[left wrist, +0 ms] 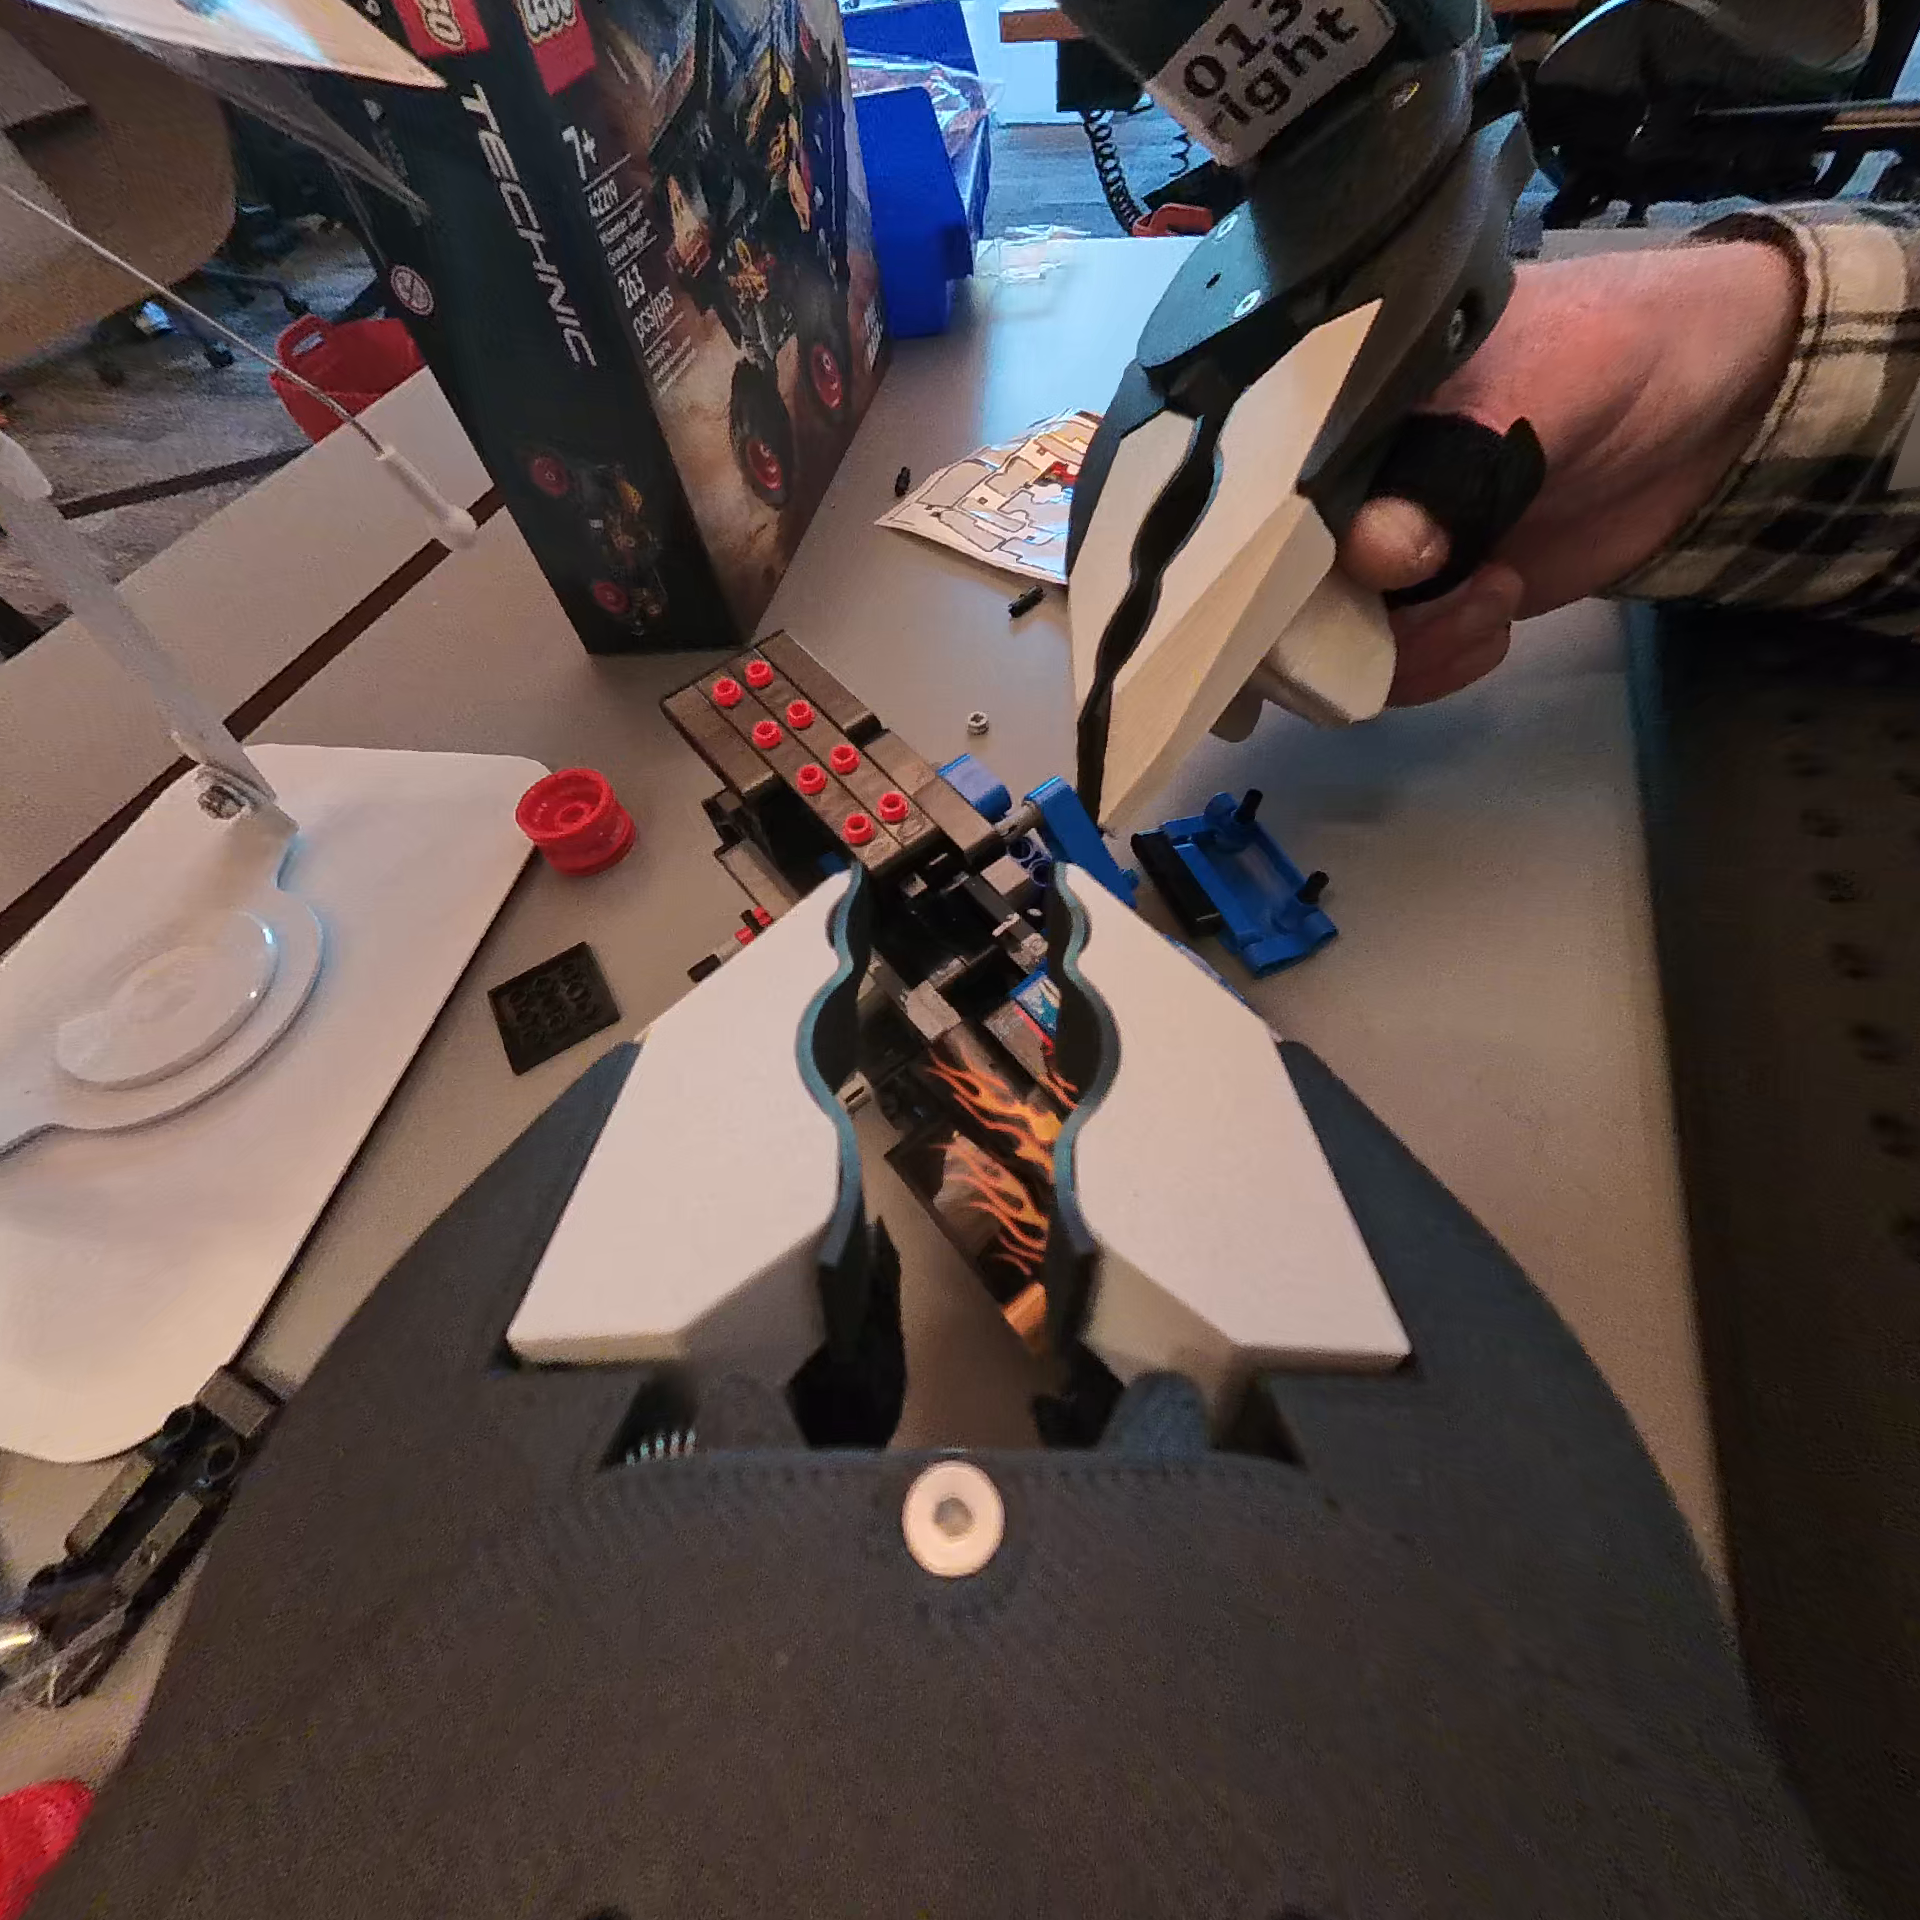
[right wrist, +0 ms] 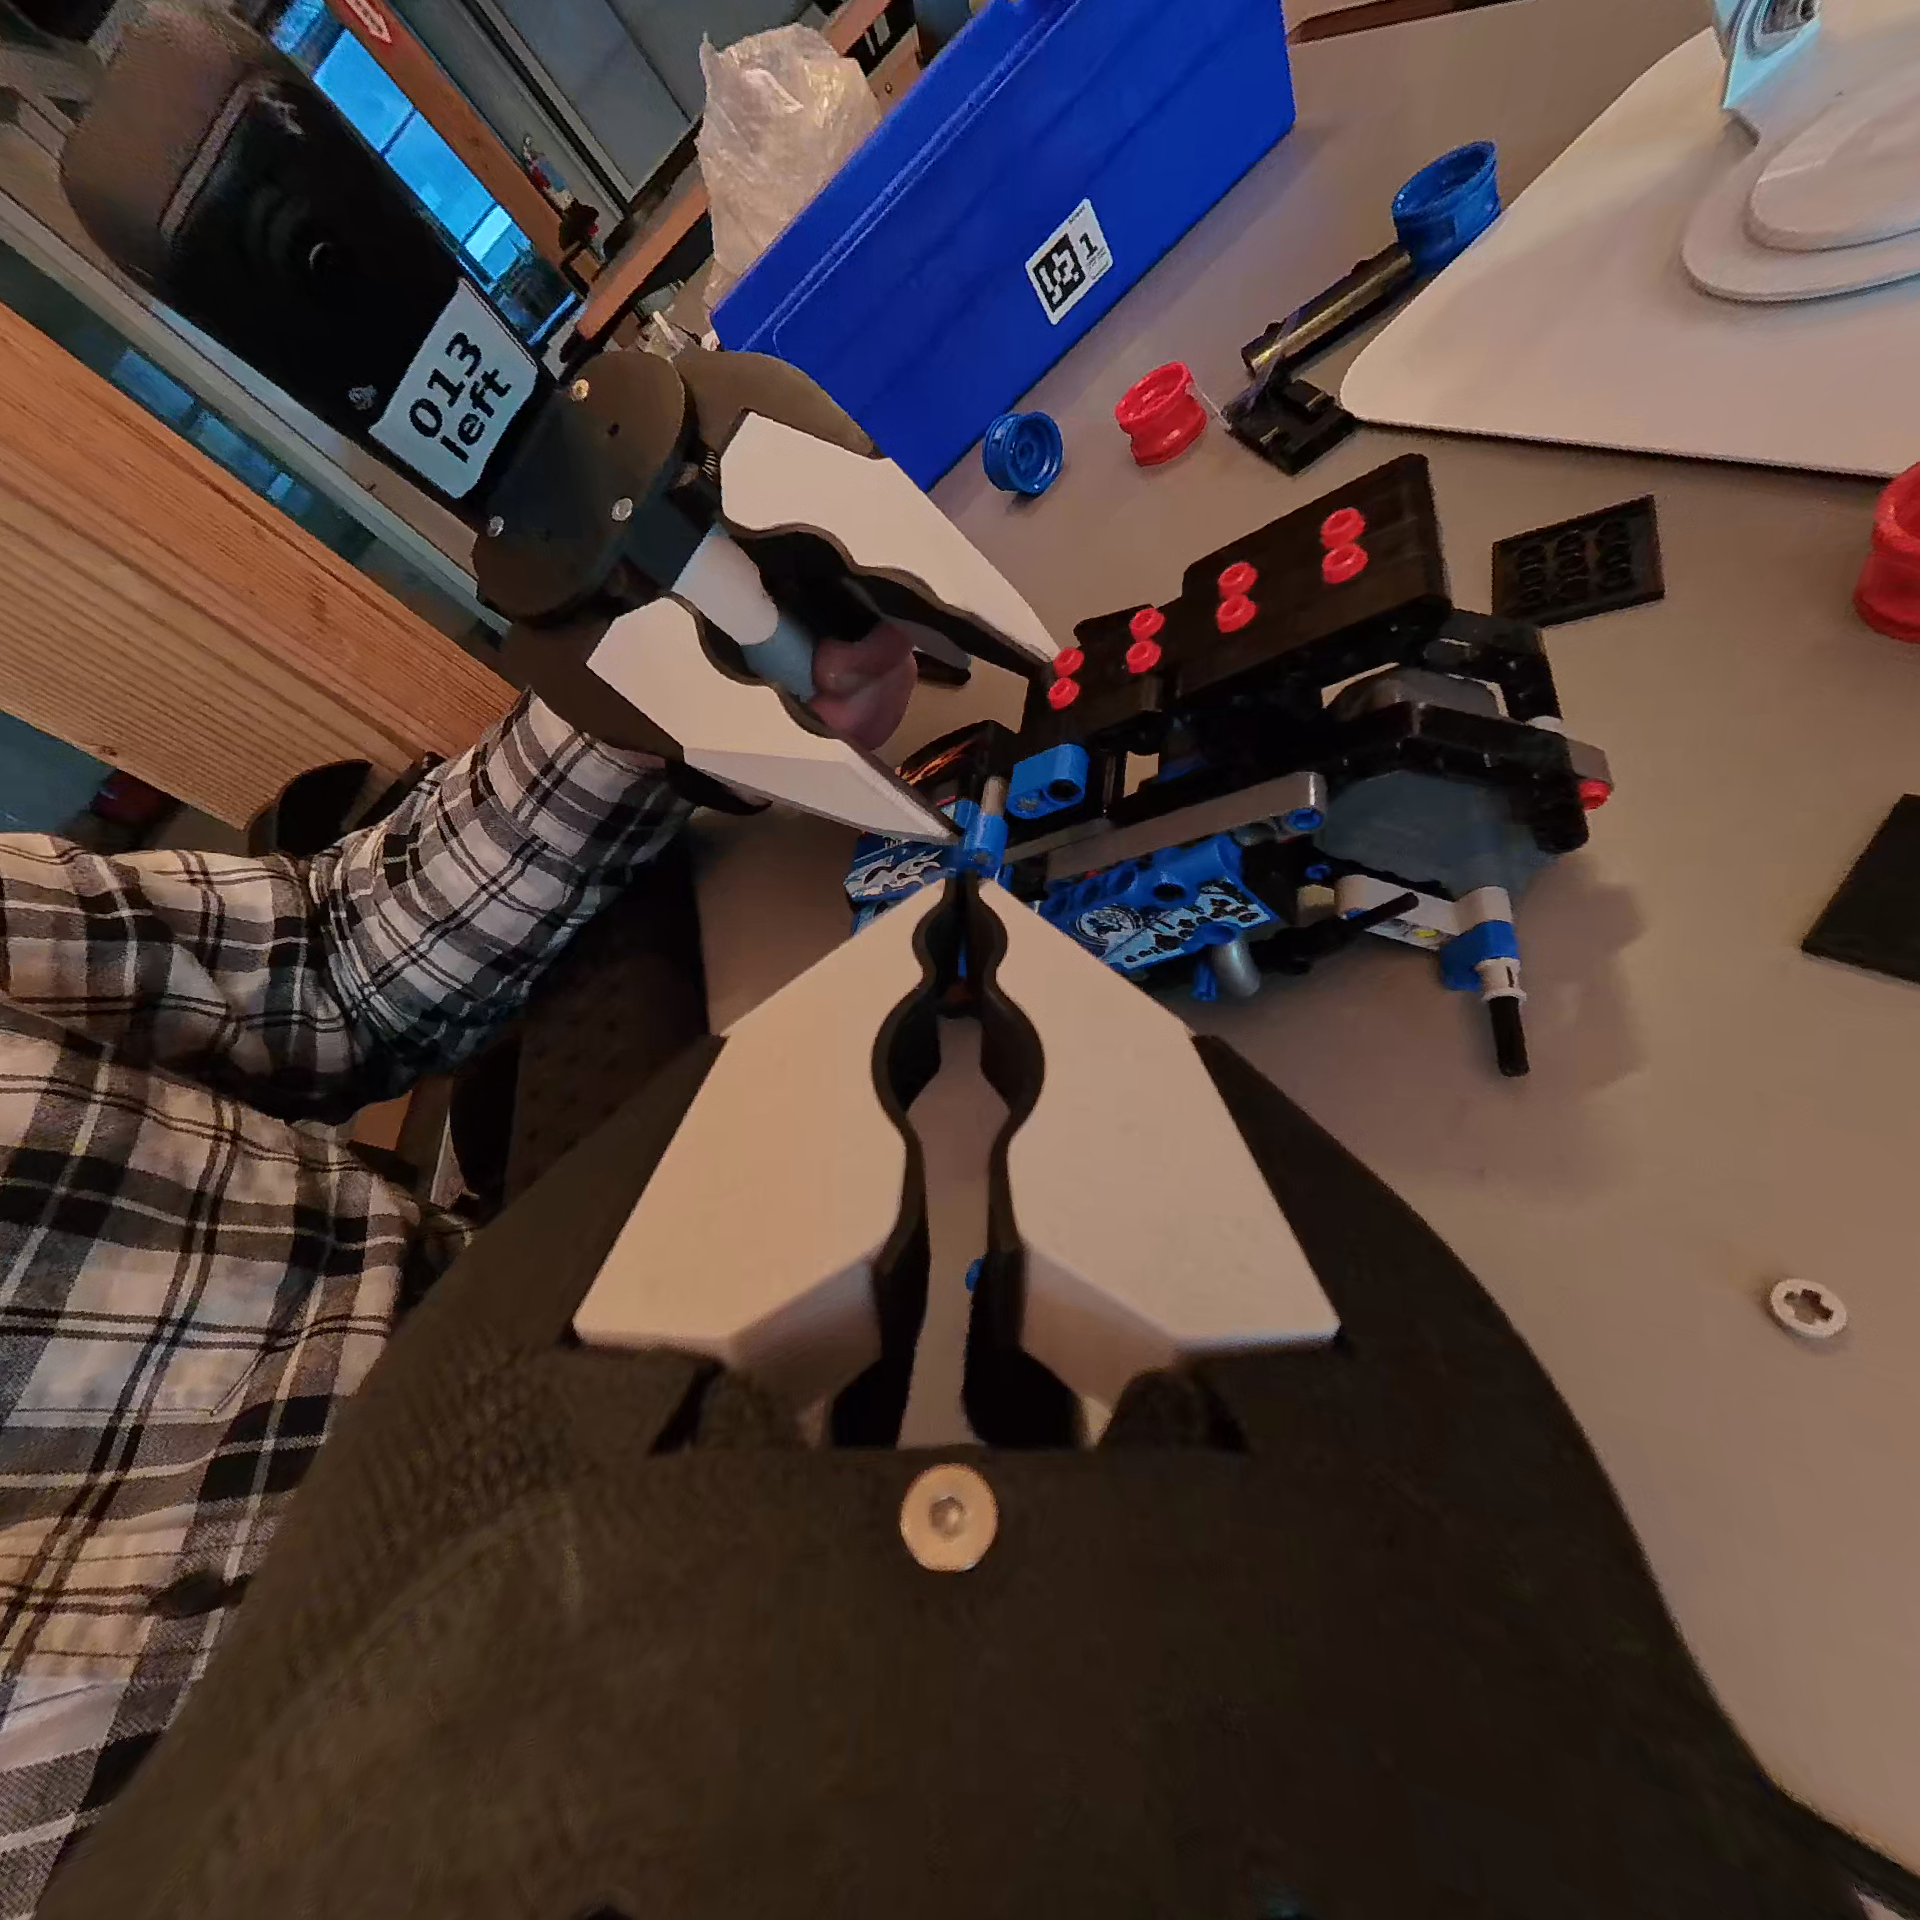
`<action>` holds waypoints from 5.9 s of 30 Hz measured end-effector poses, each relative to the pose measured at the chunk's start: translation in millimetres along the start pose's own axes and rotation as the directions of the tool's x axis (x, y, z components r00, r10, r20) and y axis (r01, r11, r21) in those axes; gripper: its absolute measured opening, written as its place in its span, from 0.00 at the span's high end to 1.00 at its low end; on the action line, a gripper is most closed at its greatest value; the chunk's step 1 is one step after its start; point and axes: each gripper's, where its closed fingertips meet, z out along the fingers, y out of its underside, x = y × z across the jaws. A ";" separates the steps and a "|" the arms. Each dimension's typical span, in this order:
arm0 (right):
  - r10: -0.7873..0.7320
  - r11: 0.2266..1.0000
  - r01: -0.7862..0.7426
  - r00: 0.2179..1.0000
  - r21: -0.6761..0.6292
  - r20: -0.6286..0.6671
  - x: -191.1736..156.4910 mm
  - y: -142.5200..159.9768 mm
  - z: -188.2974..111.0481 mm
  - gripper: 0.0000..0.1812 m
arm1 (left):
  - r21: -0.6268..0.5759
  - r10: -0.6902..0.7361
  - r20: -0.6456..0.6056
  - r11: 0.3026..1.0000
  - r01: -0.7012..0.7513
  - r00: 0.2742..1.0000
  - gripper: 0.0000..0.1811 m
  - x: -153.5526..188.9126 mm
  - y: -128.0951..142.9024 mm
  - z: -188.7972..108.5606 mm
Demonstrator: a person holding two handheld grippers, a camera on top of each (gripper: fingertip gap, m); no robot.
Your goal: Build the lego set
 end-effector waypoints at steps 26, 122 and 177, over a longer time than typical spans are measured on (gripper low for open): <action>-0.102 0.992 0.102 0.995 0.076 -0.006 3.1 -5.6 -4.1 1.00 | -0.099 -0.028 -0.011 0.995 0.027 1.000 0.77 8.7 3.3 -0.7; -0.764 0.644 0.706 0.612 -0.295 -0.202 21.3 -30.2 18.7 0.85 | -0.169 0.149 0.026 0.975 -0.143 0.988 0.86 -14.5 10.8 10.2; -0.824 0.559 0.777 0.561 -0.290 -0.085 41.6 -40.2 16.8 0.83 | -0.422 0.289 -0.059 0.860 -0.286 0.955 0.87 -30.8 13.9 21.3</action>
